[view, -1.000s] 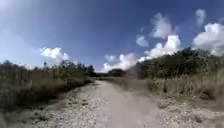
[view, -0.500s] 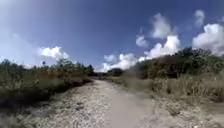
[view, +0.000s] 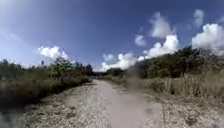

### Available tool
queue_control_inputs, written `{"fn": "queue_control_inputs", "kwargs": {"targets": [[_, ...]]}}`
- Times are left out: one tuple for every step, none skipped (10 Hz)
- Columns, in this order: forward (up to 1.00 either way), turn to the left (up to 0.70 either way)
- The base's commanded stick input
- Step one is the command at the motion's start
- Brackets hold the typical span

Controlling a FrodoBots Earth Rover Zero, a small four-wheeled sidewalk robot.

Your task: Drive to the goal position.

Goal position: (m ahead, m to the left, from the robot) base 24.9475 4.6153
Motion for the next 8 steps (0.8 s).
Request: {"fn": "queue_control_inputs", "kwargs": {"targets": [[0.6,0.0],[0.6,0.09],[0.6,0.07],[0.6,0.01],[0.6,0.0],[0.6,0.0],[0.6,0.0],[0.6,0.0]]}}
